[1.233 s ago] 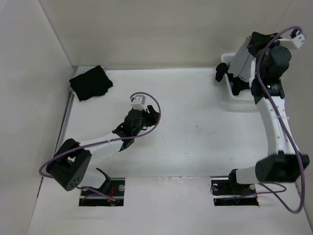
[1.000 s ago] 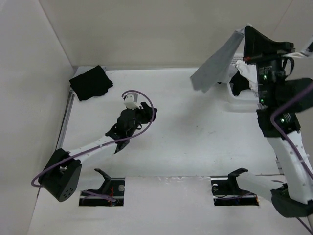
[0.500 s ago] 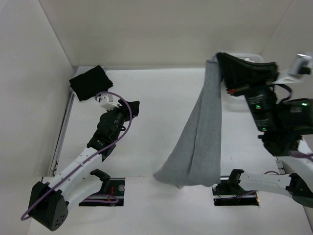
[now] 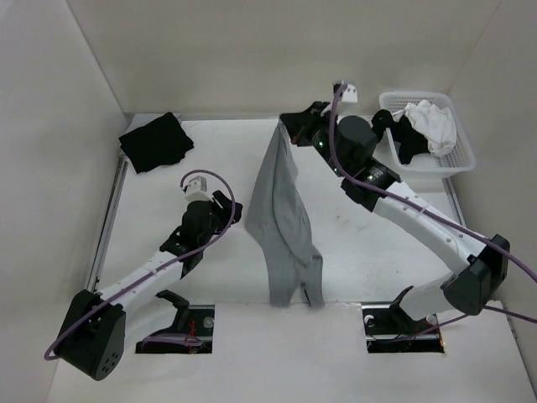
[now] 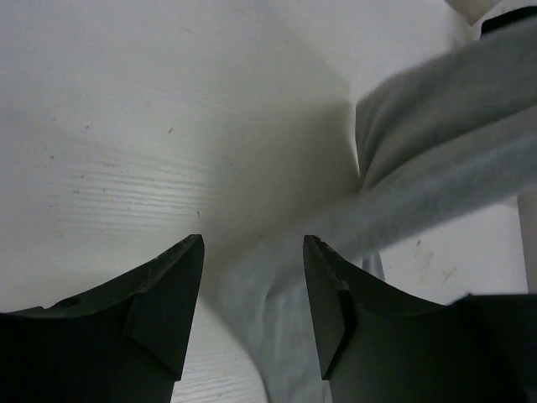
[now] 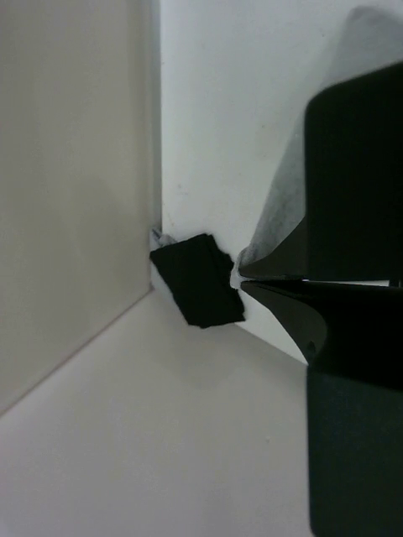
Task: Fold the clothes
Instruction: Move the tank top to the center of the board
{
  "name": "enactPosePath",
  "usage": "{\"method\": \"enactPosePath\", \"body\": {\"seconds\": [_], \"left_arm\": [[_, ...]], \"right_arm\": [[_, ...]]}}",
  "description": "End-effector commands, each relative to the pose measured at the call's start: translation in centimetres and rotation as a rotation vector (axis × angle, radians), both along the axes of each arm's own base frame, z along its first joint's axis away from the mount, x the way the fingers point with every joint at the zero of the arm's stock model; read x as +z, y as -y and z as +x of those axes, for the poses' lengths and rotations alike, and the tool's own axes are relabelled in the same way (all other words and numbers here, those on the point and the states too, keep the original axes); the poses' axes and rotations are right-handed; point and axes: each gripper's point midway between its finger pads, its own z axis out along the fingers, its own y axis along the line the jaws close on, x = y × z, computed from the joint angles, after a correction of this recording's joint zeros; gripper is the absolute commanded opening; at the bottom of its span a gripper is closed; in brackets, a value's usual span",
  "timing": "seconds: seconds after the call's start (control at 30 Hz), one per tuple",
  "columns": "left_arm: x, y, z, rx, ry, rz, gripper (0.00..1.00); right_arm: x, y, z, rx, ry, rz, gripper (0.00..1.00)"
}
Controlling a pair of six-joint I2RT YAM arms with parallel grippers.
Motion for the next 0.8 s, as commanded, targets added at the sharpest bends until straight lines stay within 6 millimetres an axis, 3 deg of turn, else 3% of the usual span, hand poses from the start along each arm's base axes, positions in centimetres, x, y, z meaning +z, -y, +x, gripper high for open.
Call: {"method": "enactPosePath", "body": {"seconds": [0.0, 0.07, 0.13, 0.2, 0.3, 0.37, 0.43, 0.47, 0.53, 0.63, 0.7, 0.77], "left_arm": [[5.7, -0.7, 1.4, 0.034, 0.142, -0.089, 0.49], [8.0, -1.7, 1.6, 0.065, 0.183, -0.114, 0.49], [9.6, -2.3, 1.5, 0.08, 0.214, -0.129, 0.49], [10.7, -2.8, 1.1, 0.094, 0.237, -0.144, 0.49], [10.6, -3.7, 0.5, 0.118, 0.23, -0.158, 0.49], [9.4, -5.2, 0.1, 0.164, 0.199, -0.154, 0.48], [8.1, -6.9, -0.2, 0.22, 0.164, -0.142, 0.48], [6.6, -8.6, -0.5, 0.274, 0.125, -0.135, 0.48], [4.2, -9.9, -1.1, 0.315, 0.06, -0.139, 0.48], [0.1, -10.6, -1.7, 0.328, -0.046, -0.14, 0.48], [-1.4, -10.4, -1.8, 0.316, -0.09, -0.131, 0.48], [-2.8, -9.5, -1.7, 0.271, -0.125, -0.111, 0.49]], "right_arm": [[18.1, 3.2, -6.0, 0.013, 0.338, 0.222, 0.0], [21.7, 4.3, -8.7, 0.016, 0.415, 0.217, 0.01], [23.5, 4.8, -11.4, 0.03, 0.462, 0.199, 0.01], [22.8, 3.9, -14.0, 0.081, 0.466, 0.155, 0.02], [19.2, 1.3, -16.1, 0.165, 0.419, 0.063, 0.03], [13.9, -2.4, -17.7, 0.265, 0.339, -0.044, 0.03], [6.2, -7.2, -20.1, 0.381, 0.189, -0.15, 0.03], [3.0, -8.7, -21.0, 0.401, 0.119, -0.183, 0.03], [-4.5, -12.0, -23.4, 0.441, -0.04, -0.264, 0.03], [-14.1, -15.2, -27.2, 0.55, -0.24, -0.391, 0.06], [-16.0, -14.9, -27.7, 0.563, -0.27, -0.417, 0.09], [-15.5, -13.1, -27.9, 0.569, -0.249, -0.383, 0.31]]}}
